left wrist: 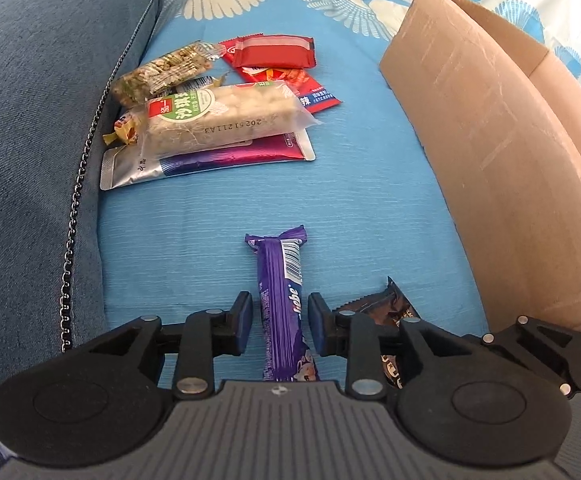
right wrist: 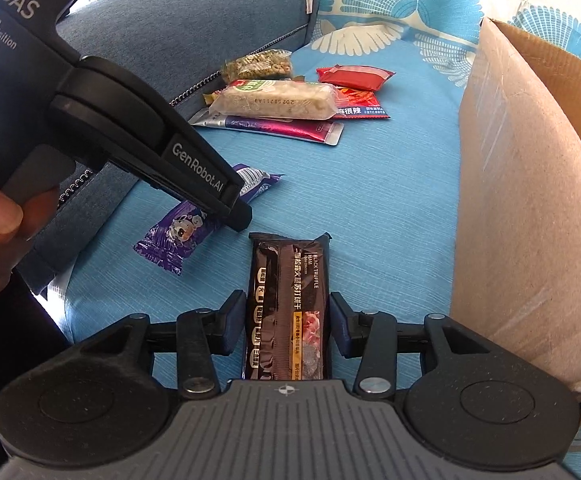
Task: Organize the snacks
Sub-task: 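Position the left gripper around the purple-wrapped bar while the right holds the chocolate bar, then close and lift the purple bar with the left while the right lifts the chocolate bar, then carry the purple bar and chocolate bar over the open box with both grippers, then open both grippers to drop the purple and chocolate bars into the box, then move both open grippers back toward the remaining snack pile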
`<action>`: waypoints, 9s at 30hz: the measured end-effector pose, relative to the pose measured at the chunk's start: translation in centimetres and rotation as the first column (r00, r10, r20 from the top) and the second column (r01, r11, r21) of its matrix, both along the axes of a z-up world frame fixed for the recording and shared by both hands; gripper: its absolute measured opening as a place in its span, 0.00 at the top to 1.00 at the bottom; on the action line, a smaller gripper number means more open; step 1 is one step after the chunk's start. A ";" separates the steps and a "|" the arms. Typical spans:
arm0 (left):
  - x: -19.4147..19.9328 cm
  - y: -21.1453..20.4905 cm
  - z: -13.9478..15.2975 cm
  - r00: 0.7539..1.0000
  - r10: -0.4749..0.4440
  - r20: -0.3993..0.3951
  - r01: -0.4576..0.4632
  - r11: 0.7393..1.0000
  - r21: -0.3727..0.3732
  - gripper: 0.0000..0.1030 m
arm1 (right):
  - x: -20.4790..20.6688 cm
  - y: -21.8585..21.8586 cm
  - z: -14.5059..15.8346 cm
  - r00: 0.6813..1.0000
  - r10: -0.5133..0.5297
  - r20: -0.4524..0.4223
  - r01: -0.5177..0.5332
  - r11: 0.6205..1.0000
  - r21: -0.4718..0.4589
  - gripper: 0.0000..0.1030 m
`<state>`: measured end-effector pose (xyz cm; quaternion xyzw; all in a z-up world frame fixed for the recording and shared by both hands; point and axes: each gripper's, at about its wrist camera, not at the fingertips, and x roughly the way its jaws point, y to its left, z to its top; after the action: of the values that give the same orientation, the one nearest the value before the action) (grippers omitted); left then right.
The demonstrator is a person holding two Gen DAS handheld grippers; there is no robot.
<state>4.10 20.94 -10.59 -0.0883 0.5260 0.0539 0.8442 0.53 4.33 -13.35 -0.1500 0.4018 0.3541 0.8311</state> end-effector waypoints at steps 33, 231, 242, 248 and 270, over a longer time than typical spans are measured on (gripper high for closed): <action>0.0 -0.1 -0.1 1.000 -0.006 -0.002 0.006 1.000 0.009 0.64 | -0.2 0.0 0.1 1.000 0.004 0.011 -0.004 1.000 -0.008 0.54; -0.4 -15.4 12.1 0.688 -0.133 0.714 0.107 0.991 0.082 0.72 | 5.6 -15.0 13.6 0.749 -0.527 0.402 0.385 0.839 0.384 0.48; -4.3 -8.4 13.2 0.755 0.016 0.656 -0.031 0.999 0.011 0.68 | 4.6 -11.8 13.0 0.801 -0.483 0.355 0.331 0.850 0.409 0.48; -2.0 -4.6 13.6 0.807 0.028 0.590 -0.094 0.992 0.081 0.70 | 4.6 -11.1 12.7 0.816 -0.479 0.324 0.325 0.843 0.428 0.48; 0.0 7.4 6.5 0.789 0.556 0.262 -0.463 0.818 -0.341 0.83 | 4.4 -6.4 11.6 0.879 -0.352 0.322 0.199 0.884 0.423 0.63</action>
<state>4.06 28.36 -4.13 -0.3453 0.3258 0.1960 0.8581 4.91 -2.05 -1.73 0.0052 0.1702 0.2635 0.9495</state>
